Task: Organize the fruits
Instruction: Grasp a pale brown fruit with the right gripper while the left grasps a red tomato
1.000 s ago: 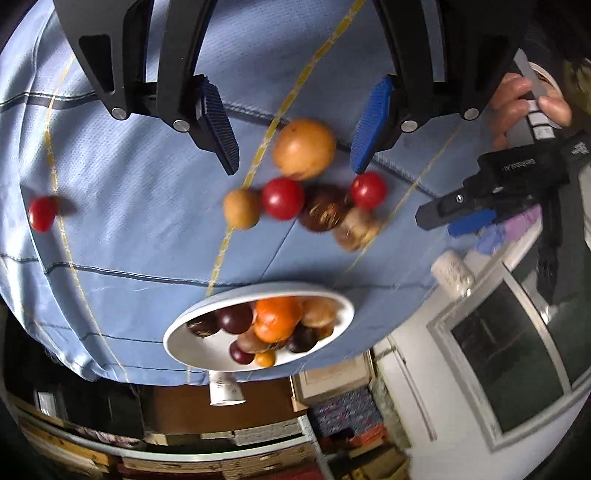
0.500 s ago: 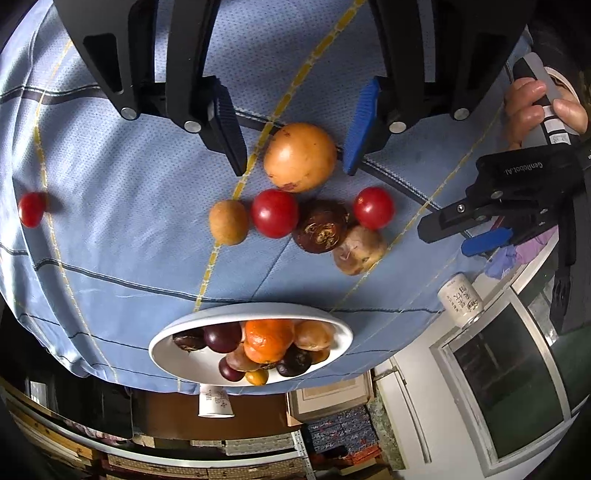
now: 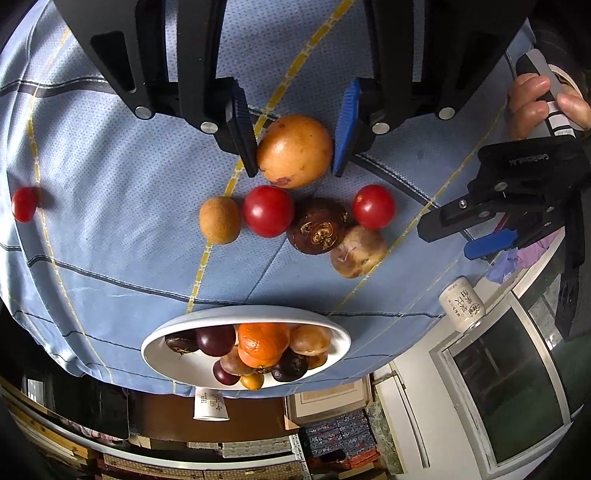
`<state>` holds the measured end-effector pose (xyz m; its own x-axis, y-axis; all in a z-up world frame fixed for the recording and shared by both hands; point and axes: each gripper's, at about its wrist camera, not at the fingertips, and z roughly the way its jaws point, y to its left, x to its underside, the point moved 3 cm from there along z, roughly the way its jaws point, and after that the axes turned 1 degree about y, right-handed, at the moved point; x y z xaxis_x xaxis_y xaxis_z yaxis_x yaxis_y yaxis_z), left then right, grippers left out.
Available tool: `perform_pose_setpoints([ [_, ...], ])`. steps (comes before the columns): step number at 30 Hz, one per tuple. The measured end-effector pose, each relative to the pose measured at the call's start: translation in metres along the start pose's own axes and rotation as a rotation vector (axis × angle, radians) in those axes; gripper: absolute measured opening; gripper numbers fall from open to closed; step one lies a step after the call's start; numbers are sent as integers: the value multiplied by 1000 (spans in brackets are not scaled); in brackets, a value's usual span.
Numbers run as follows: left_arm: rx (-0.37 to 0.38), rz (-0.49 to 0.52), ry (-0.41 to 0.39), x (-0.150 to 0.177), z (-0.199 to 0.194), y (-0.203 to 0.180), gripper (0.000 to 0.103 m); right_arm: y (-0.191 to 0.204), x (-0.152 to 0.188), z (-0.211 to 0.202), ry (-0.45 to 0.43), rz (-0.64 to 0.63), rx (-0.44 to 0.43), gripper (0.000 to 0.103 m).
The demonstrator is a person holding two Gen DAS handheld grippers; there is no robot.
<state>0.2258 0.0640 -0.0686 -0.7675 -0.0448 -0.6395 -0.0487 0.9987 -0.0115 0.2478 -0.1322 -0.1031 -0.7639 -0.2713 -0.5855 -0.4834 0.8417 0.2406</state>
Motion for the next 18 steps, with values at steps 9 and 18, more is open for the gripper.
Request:
perform_pose_setpoints([
  [9, 139, 117, 32, 6, 1, -29, 77, -24, -10, -34, -139, 79, 29, 40],
  [18, 233, 156, 121, 11, 19, -53, 45, -27, -8, -32, -117, 105, -2, 40],
])
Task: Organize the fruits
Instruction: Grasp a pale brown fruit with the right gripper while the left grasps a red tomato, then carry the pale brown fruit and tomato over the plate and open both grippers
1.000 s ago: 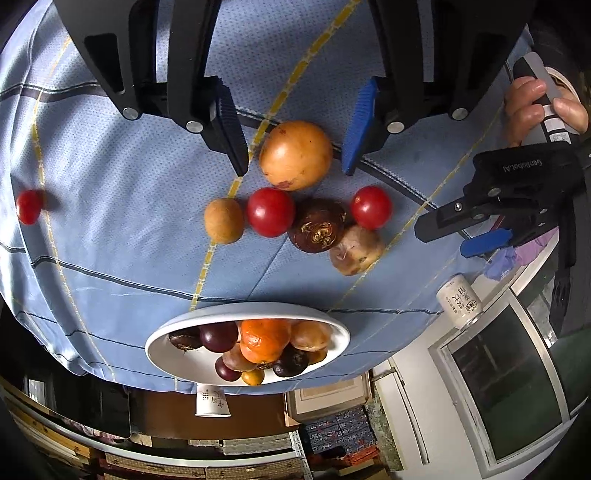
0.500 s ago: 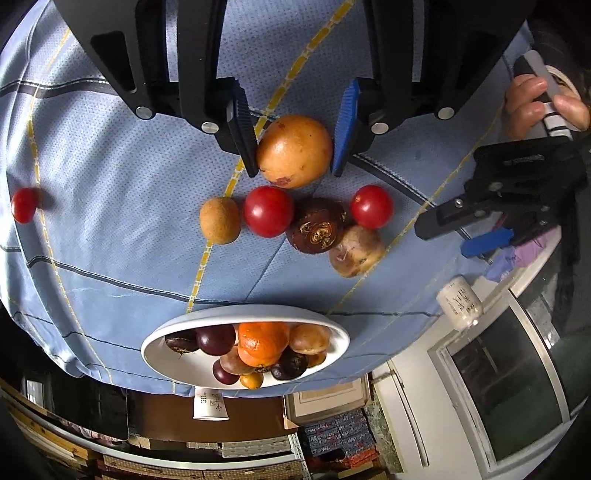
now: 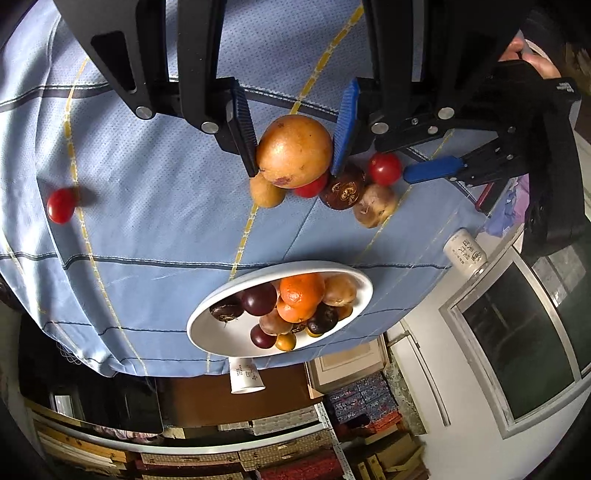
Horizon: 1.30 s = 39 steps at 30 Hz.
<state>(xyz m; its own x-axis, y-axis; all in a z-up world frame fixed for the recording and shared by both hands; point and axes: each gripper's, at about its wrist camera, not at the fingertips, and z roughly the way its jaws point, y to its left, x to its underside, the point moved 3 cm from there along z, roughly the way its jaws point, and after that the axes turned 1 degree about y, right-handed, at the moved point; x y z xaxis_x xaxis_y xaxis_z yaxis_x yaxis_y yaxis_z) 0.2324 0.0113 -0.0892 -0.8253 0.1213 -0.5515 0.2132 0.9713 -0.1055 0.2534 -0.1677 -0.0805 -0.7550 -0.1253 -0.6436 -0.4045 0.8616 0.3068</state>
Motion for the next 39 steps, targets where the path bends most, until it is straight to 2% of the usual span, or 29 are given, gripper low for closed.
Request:
perform_pose_setpoints([
  [9, -20, -24, 2, -9, 8, 0, 44, 3, 1, -2, 1, -12, -4, 40],
  [13, -23, -13, 18, -9, 13, -4, 31, 3, 2, -2, -1, -12, -2, 40],
  [18, 1, -41, 16, -7, 10, 0, 31, 1, 2, -1, 0, -3, 1, 40],
  [27, 24, -59, -75, -11, -17, 4, 31, 4, -1, -4, -41, -35, -23, 40],
  [31, 28, -53, -105, -40, -23, 13, 31, 3, -25, -1, -86, -51, -22, 40],
  [34, -9, -55, -149, -85, -16, 27, 31, -4, -65, 6, -147, -20, -19, 40],
  [39, -62, -67, -179, -143, 10, 45, 31, -17, -119, 38, -165, 8, 0, 40],
])
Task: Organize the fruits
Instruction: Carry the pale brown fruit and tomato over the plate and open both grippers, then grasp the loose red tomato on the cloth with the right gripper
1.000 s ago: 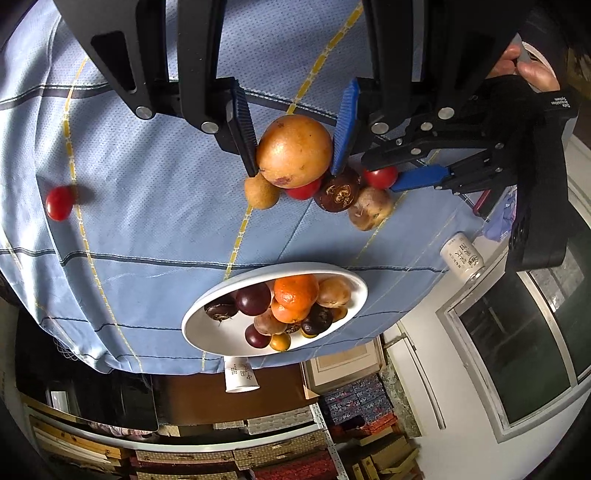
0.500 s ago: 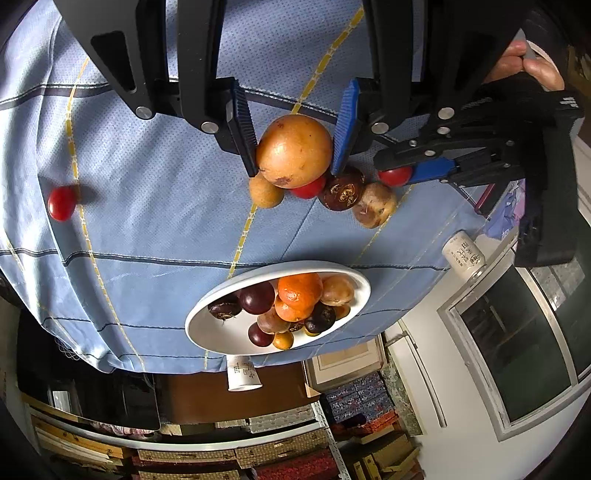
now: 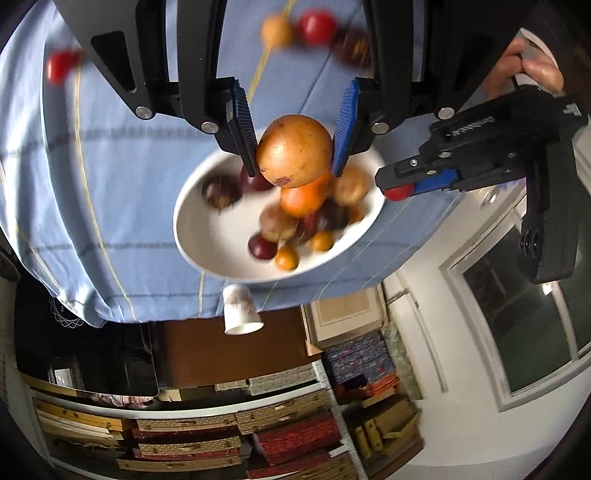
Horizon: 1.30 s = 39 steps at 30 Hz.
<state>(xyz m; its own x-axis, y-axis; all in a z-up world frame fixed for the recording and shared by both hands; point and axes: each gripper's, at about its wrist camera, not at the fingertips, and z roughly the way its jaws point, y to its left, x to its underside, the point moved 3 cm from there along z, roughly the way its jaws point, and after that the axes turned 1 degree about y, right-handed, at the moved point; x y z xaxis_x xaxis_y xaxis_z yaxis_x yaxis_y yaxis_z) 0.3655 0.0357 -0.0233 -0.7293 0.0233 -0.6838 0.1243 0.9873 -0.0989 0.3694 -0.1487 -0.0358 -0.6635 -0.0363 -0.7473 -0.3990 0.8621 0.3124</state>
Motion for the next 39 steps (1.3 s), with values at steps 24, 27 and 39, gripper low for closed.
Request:
perform_pose_setpoints([
  [24, -176, -291, 0, 93, -57, 61, 98, -135, 59, -75, 26, 178, 395, 61],
  [27, -233, -264, -5, 98, -59, 62, 98, -136, 64, -67, 67, 179, 371, 54],
  [39, -250, -215, 20, 100, -57, 54, 98, -133, 76, -50, 167, 91, 480, 42],
])
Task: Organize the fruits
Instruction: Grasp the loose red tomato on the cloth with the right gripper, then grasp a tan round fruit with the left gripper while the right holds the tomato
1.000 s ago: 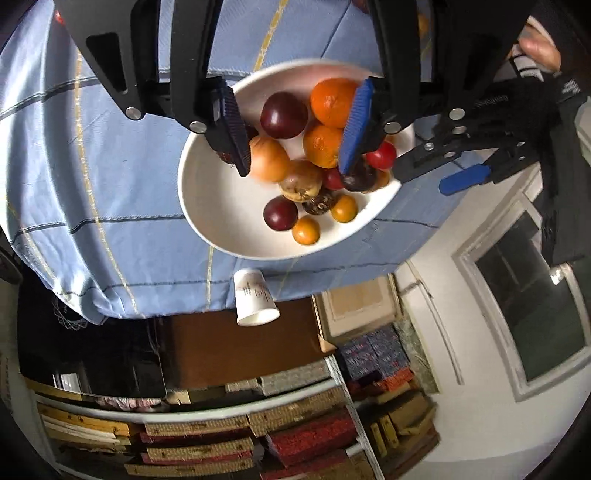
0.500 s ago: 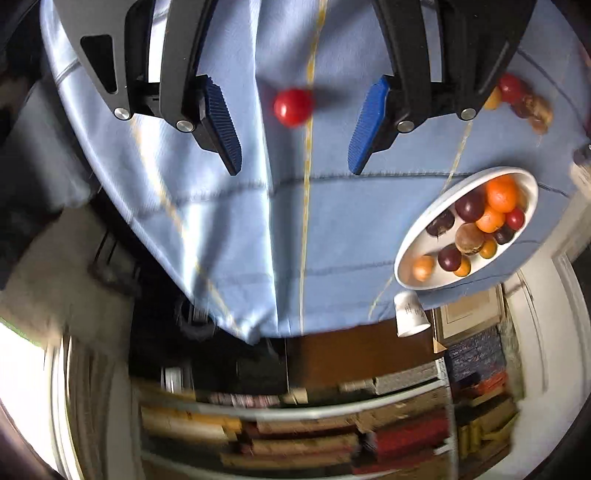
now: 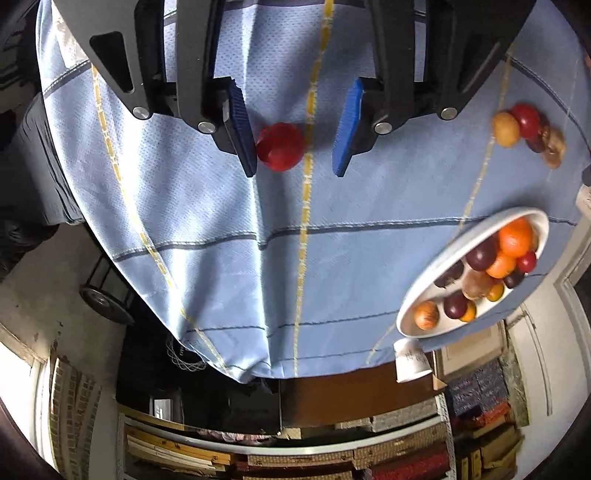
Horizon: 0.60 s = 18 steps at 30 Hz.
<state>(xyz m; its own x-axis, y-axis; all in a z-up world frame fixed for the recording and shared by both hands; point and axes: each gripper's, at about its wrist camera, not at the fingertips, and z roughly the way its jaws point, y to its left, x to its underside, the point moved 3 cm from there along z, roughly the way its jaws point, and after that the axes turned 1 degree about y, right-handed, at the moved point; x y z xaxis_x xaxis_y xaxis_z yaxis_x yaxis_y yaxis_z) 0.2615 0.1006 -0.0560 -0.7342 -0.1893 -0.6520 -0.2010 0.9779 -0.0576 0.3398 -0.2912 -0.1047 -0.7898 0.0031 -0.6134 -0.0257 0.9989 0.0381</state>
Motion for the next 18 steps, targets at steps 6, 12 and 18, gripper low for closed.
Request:
perform_pose_setpoints([
  [6, 7, 11, 5, 1, -1, -4, 98, -5, 3, 6, 24, -7, 54, 31],
  [12, 9, 33, 1, 3, -1, -8, 98, -11, 3, 0, 2, 32, 28, 25],
  [18, 124, 197, 1, 13, -5, -43, 98, 23, 2, -40, -139, 29, -280, 25],
])
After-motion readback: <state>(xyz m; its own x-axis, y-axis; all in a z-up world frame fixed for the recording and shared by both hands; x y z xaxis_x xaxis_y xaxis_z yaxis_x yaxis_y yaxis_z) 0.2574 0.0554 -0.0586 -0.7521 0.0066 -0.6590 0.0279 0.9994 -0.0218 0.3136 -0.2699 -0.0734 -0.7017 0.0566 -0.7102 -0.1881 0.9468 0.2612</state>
